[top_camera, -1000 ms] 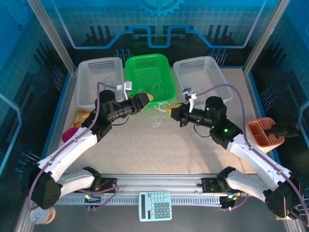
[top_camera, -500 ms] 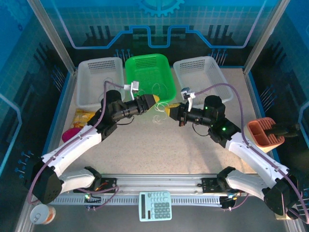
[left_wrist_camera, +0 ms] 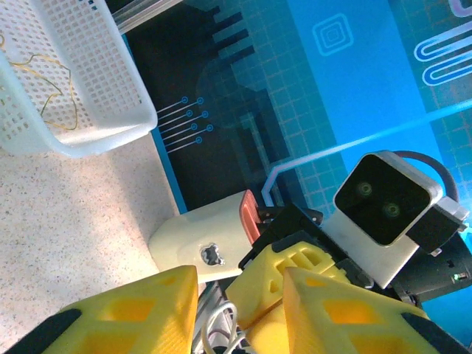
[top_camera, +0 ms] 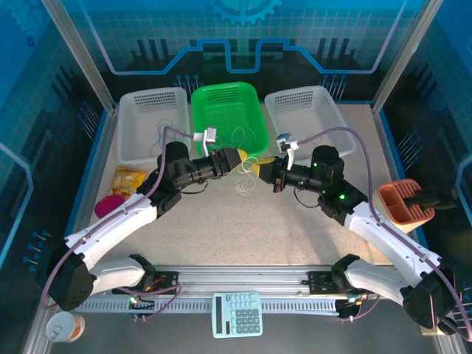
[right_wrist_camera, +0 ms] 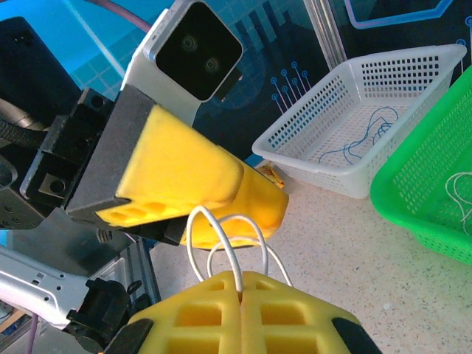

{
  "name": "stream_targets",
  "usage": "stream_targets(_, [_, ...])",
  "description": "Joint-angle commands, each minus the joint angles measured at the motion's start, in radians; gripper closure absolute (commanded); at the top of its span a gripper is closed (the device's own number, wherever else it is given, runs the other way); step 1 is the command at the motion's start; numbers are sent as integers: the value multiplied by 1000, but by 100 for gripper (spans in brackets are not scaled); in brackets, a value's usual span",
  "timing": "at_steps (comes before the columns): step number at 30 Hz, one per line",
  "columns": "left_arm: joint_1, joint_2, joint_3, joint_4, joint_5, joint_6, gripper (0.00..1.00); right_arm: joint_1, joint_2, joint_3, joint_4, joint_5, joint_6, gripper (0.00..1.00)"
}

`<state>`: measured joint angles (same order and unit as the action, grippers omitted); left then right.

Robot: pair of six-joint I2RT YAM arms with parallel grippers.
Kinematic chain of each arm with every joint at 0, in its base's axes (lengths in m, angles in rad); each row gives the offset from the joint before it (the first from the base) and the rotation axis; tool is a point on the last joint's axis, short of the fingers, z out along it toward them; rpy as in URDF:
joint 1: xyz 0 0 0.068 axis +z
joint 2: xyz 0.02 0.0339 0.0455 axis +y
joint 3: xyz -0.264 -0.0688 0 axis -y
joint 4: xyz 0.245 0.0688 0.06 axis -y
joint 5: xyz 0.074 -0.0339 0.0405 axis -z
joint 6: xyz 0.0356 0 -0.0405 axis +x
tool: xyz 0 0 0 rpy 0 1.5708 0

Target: Untangle the cables

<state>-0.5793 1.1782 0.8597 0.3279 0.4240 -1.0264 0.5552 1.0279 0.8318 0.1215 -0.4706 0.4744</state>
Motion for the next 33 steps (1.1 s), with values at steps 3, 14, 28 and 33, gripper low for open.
stream_targets(3, [-16, -21, -24, 44, -13, -17, 57, -13, -5, 2, 17, 20, 9, 100])
stream_targets(14, [-16, -53, -59, 49, -64, -24, 53, -19, -21, -7, 12, 32, 11, 100])
stream_targets(28, [-17, -58, -54, 66, -62, -31, 66, -19, -13, -9, 23, 35, 21, 100])
stream_targets(33, [-19, -46, -49, 79, -59, -31, 77, -18, -11, -9, 25, 31, 24, 100])
